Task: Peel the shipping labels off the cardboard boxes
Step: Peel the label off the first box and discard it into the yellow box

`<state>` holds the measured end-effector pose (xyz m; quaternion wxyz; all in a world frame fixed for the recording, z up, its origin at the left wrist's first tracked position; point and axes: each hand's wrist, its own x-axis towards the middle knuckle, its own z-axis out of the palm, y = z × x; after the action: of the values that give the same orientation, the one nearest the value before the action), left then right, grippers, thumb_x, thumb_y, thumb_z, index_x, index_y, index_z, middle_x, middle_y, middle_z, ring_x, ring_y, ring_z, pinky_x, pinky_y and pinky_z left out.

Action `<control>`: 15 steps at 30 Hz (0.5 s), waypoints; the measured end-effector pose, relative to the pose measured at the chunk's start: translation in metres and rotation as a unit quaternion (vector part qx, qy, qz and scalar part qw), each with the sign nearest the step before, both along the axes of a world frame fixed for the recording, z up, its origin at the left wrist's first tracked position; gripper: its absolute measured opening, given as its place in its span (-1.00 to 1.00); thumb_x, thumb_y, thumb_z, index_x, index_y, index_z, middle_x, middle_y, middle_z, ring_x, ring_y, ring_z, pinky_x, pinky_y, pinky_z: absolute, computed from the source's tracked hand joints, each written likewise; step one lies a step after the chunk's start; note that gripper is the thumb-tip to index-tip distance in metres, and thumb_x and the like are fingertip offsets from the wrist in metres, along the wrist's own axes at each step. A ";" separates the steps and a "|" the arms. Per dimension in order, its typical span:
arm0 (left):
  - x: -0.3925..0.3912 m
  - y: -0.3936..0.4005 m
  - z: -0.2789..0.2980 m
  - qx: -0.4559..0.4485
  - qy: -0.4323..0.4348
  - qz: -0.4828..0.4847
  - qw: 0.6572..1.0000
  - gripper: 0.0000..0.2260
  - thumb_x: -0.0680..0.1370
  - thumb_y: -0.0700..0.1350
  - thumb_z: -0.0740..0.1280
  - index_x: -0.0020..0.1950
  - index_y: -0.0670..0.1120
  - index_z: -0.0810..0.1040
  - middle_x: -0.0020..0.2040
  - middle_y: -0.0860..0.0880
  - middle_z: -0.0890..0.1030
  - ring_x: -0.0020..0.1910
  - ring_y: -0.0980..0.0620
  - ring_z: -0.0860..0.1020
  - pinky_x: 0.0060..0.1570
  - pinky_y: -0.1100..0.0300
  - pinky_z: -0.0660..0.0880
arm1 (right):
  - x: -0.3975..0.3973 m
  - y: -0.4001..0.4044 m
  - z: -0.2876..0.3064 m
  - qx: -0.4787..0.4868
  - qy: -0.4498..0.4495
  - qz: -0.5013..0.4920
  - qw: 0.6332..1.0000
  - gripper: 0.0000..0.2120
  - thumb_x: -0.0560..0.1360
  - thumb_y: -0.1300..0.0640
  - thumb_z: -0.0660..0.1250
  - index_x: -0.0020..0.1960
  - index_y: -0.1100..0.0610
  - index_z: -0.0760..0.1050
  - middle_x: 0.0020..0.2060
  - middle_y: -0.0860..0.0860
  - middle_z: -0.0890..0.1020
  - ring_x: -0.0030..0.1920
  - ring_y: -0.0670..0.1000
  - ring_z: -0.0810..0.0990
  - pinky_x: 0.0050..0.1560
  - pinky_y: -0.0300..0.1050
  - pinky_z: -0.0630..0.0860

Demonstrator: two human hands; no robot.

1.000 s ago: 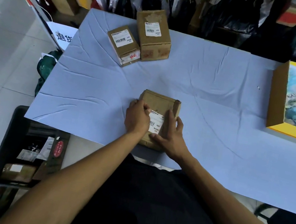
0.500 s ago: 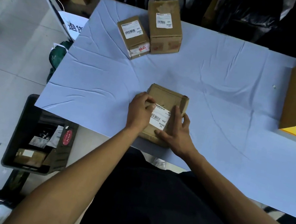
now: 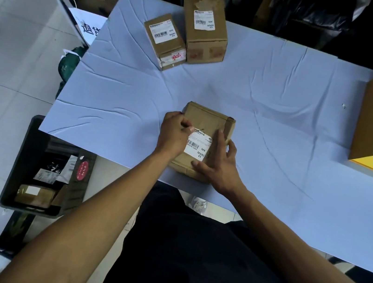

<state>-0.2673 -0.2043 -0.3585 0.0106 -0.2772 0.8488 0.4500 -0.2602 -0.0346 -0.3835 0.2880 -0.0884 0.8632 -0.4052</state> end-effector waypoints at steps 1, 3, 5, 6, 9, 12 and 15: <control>0.000 -0.001 -0.001 0.000 0.002 0.001 1.000 -0.93 0.54 -0.25 0.38 -0.12 -0.13 0.54 0.16 -0.16 0.49 -0.21 0.17 0.44 -0.32 0.62 0.31 | 0.000 0.000 0.000 0.000 0.001 0.001 1.000 0.01 0.42 -0.13 0.45 0.56 -0.13 -0.22 0.51 0.17 -0.08 0.51 0.21 0.15 0.47 0.02 0.16; 0.000 -0.002 -0.003 0.002 0.005 -0.001 1.000 -0.93 0.53 -0.25 0.38 -0.12 -0.12 0.55 0.16 -0.15 0.49 -0.17 0.15 0.45 -0.31 0.63 0.31 | 0.000 0.000 0.000 0.001 0.003 0.005 1.000 0.01 0.41 -0.14 0.45 0.56 -0.13 -0.21 0.51 0.18 -0.09 0.52 0.20 0.11 0.48 0.03 0.15; 0.001 -0.003 -0.005 0.007 0.006 0.000 1.000 -0.93 0.53 -0.24 0.39 -0.12 -0.11 0.56 0.15 -0.13 0.51 -0.14 0.13 0.47 -0.30 0.62 0.32 | 0.000 0.001 0.001 -0.002 0.000 0.004 1.000 0.01 0.41 -0.14 0.46 0.57 -0.13 -0.20 0.51 0.17 -0.09 0.52 0.20 0.10 0.47 0.03 0.15; 0.000 -0.003 -0.006 0.012 0.006 0.001 1.000 -0.93 0.52 -0.24 0.40 -0.13 -0.11 0.57 0.13 -0.13 0.52 -0.13 0.13 0.48 -0.29 0.61 0.32 | 0.000 0.001 0.001 -0.003 -0.003 0.003 1.000 0.01 0.41 -0.14 0.46 0.56 -0.14 -0.20 0.51 0.17 -0.09 0.51 0.20 0.11 0.48 0.03 0.15; -0.001 -0.005 -0.007 0.027 0.006 0.002 1.000 -0.93 0.50 -0.25 0.41 -0.15 -0.12 0.58 0.05 -0.12 0.56 -0.20 0.19 0.48 -0.31 0.58 0.33 | -0.001 0.002 0.000 -0.007 -0.007 0.002 1.000 0.00 0.41 -0.14 0.45 0.55 -0.16 -0.21 0.51 0.16 -0.10 0.52 0.20 0.11 0.50 0.05 0.14; -0.002 -0.006 -0.004 0.056 0.011 0.011 0.998 -0.93 0.49 -0.27 0.40 -0.18 -0.15 0.61 -0.12 -0.06 0.59 -0.24 0.14 0.50 -0.34 0.52 0.34 | -0.001 0.002 0.001 -0.005 -0.006 0.005 1.000 0.00 0.42 -0.14 0.45 0.56 -0.16 -0.21 0.52 0.17 -0.10 0.53 0.21 0.08 0.50 0.06 0.13; -0.003 -0.005 0.002 0.100 0.001 0.036 0.994 -0.94 0.51 -0.25 0.39 -0.16 -0.17 0.63 -0.19 -0.04 0.62 -0.22 0.08 0.56 -0.28 0.33 0.44 | -0.001 0.002 0.002 -0.002 -0.008 0.005 1.000 0.00 0.41 -0.15 0.45 0.56 -0.16 -0.21 0.52 0.17 -0.10 0.53 0.20 0.05 0.50 0.08 0.13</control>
<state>-0.2701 -0.2096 -0.3564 0.0213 -0.3047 0.7890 0.5331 -0.2610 -0.0329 -0.3820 0.2966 -0.0907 0.8595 -0.4062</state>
